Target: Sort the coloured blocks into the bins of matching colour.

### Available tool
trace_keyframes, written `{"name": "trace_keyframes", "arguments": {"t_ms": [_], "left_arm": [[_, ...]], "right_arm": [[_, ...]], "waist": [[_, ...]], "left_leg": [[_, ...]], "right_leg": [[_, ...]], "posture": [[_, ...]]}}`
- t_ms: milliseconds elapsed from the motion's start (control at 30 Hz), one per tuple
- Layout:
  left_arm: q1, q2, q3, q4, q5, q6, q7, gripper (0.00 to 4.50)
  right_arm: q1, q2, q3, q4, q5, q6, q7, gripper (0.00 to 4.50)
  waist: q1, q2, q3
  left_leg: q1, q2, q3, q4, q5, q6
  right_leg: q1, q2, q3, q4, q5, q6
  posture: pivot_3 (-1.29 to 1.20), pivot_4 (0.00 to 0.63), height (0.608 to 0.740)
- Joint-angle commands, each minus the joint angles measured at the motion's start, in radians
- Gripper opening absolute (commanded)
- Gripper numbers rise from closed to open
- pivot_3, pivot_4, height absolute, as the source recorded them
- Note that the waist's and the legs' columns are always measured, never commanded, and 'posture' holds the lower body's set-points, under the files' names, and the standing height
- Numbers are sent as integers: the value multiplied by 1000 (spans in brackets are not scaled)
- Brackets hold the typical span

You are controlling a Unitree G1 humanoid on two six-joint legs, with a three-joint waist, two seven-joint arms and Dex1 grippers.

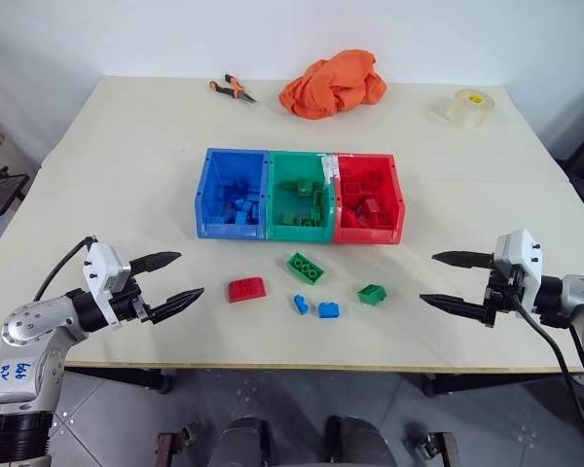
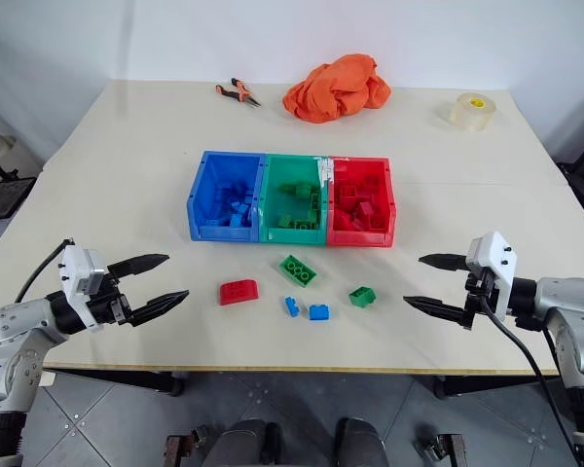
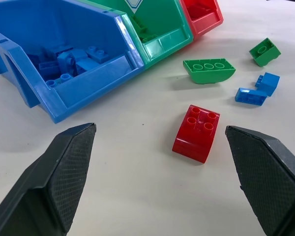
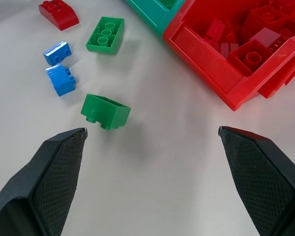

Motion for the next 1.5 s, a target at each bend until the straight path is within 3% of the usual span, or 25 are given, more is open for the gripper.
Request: {"name": "trace_keyframes", "arguments": {"t_ms": [33,267,600,867,1033,1167,1500], "left_arm": [[-20,-7,33,-2,1,-44,23,4476],[-69,-9,1,16,28,-33,75,4476],[-176,-6,-132,32,-23,28,-117,4476],[-203,25,-159,84,-12,52,-221,4476],[-154,63,-122,62,-13,50,-243,4476],[-86,99,-69,46,-21,42,-244,4476],[83,79,29,-98,-40,59,-152,4476]], "right_arm": [[-19,-14,-25,-18,10,-13,-8,4500],[-32,-16,-14,-13,-5,-11,-22,4500],[132,-163,-108,-28,-33,2,18,4500],[229,-218,-168,-69,-30,32,30,4500],[85,-201,-6,-59,-89,39,15,4500],[-102,-115,146,-3,-135,5,26,4500],[-368,50,395,278,-291,-180,126,4500]], "waist": [[0,0,0],[1,0,0],[24,0,0],[21,0,0],[12,0,0],[-3,0,0],[-2,1,0]], "left_leg": [[0,0,0,0,0,0],[0,0,0,0,0,0],[0,-1,0,1,0,1],[1,0,3,1,0,1],[1,0,3,2,0,1],[0,1,2,2,0,0],[-1,0,-3,3,0,1]], "right_leg": [[0,0,0,0,0,0],[0,1,-1,0,0,0],[1,2,-3,1,0,0],[1,4,-6,0,0,0],[1,3,-5,0,0,0],[0,2,-4,0,-1,-1],[1,0,-3,1,-1,-1]], "posture": [[0,150,740],[0,150,740],[0,150,740],[0,150,740],[0,150,740],[0,150,740],[0,150,740]]}}
